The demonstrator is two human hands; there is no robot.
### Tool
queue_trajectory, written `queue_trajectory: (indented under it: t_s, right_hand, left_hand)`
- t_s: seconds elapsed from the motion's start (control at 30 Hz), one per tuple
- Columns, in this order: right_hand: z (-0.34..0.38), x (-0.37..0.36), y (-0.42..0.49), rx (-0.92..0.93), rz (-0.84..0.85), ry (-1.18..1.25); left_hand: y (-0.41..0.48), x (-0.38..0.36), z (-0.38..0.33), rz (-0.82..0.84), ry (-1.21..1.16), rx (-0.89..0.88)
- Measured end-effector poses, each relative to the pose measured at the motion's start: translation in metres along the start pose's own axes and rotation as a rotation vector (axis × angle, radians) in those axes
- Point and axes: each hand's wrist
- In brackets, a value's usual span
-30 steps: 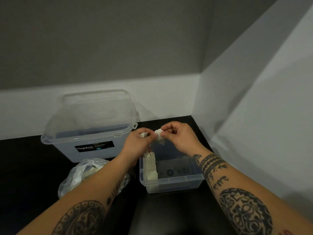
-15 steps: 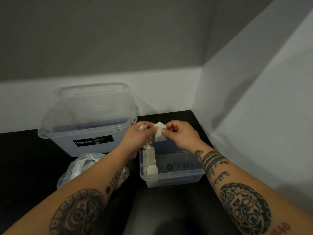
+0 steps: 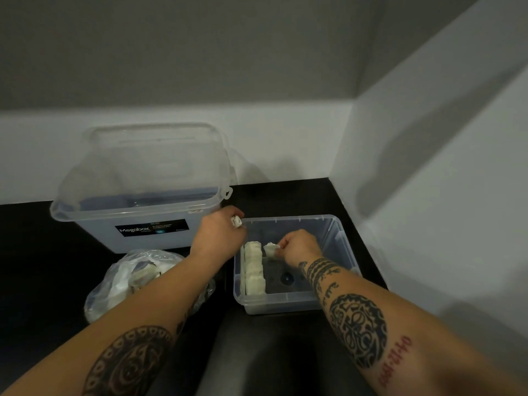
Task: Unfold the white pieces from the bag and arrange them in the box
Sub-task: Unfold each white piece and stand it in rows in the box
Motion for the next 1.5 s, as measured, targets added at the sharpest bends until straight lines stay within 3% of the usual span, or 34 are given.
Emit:
queue_trajectory:
  t_s: [0.3,0.67,0.87,1.0,1.17,1.3,1.4,1.5]
  right_hand:
    - [0.016,-0.013,0.014,-0.212,0.054,-0.074]
    - [0.010,-0.003,0.006,-0.207,-0.019,-0.030]
    - [0.017,-0.001,-0.001,-0.169,0.060,-0.079]
    - [0.021,-0.002,-0.006,-0.161,0.026,-0.051]
    - [0.026,0.015,-0.016,-0.170,0.029,-0.080]
    - [0.036,0.041,-0.034,-0.096,0.181,-0.085]
    - [0.038,0.061,-0.050,-0.038,0.179,0.262]
    - [0.035,0.073,-0.062,0.169,0.059,0.516]
  left_hand:
    - [0.001,-0.003,0.000,-0.003,-0.025,0.047]
    - [-0.002,0.002,-0.004,0.006,-0.016,0.062]
    - [-0.006,0.006,-0.005,-0.005,0.007,0.068]
    - [-0.011,0.011,-0.007,-0.033,-0.016,0.073]
    - [-0.021,0.025,-0.032,-0.038,-0.420,0.175]
    - [-0.018,0.027,-0.053,0.157,-0.905,0.507]
    - [-0.017,0.024,-0.058,0.313,-1.150,0.610]
    - [-0.019,0.018,-0.058,0.376,-1.237,0.591]
Point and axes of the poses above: each hand's wrist, its own y-axis towards the middle knuckle, its own x-axis out of the back of the hand, z = x × y, and after that the axes turned 8 degrees about x, right-handed
